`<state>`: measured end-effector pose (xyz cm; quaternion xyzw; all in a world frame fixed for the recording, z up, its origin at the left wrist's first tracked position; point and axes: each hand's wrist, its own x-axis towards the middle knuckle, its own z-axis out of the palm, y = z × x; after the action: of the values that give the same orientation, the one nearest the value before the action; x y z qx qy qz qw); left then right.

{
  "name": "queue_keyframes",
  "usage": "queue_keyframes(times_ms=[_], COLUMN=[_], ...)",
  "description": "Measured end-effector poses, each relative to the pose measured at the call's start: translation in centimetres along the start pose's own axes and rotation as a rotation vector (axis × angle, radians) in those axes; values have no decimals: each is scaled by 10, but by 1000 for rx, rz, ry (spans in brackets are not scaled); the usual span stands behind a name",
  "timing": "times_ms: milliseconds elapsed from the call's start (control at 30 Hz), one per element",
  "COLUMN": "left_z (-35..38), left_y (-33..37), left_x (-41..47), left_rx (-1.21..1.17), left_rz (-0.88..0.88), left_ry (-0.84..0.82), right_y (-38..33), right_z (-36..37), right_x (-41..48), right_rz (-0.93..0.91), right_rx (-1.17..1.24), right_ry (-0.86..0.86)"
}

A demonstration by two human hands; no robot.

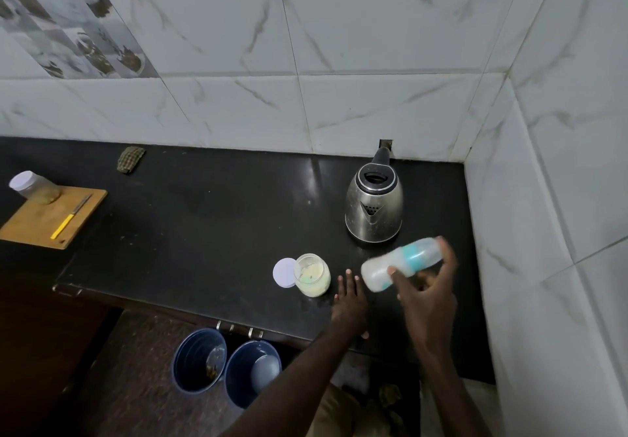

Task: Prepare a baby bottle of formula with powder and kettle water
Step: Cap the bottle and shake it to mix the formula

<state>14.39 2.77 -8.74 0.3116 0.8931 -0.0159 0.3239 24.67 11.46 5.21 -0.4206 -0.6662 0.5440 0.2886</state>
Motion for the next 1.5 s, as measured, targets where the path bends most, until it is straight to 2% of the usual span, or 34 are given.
queue_keyframes(times_ms=[100, 300, 333, 433, 500, 633, 700, 800, 867, 1067, 1100, 1200, 1267, 1333, 1433, 1500], left_z=[0, 1, 1, 1, 1, -1, -1, 0, 2, 0, 1, 3, 4, 3, 2, 1], left_y=[-1, 0, 0, 1, 0, -1, 0, 0, -1, 0, 0, -2, -4, -4, -1, -1], left_x=[0, 2, 2, 1, 0, -1, 0, 0, 1, 1, 1, 1, 0, -1, 2, 2], left_rx=[5, 23, 27, 48, 33, 8, 7, 12, 15, 3, 10, -29, -34, 4, 22, 28], left_rz=[8, -2, -4, -1, 1, -4, -8, 4, 19, -3, -4, 7, 10, 12, 7, 6], left_ry=[-2, -1, -1, -4, -7, -1, -6, -13, -13, 3, 3, -8, -5, 5, 14, 4], right_y=[6, -16, -15, -5, -2, -6, -5, 0, 4, -8, -9, 1, 5, 1, -4, -5], right_z=[2, -12, -10, -2, -1, -9, -9, 0, 1, -11, -10, -2, -3, -7, -14, -13], right_x=[-4, 10, 8, -1, -1, 10, 11, 1, -2, 14, 11, 1, -1, 6, 13, 11], right_rz=[-3, -50, -40, -18, -23, -21, -17, 15, -14, -29, -23, 10, -8, -17, -6, -6], right_rx=[-53, 163, 149, -42, -75, 108, 107, -44, -109, 113, 109, -55, -131, -63, 69, 63], right_ry=[-63, 169, 147, -66, -98, 119, 155, -74, -136, 183, 164, -112, -200, -130, 82, 63])
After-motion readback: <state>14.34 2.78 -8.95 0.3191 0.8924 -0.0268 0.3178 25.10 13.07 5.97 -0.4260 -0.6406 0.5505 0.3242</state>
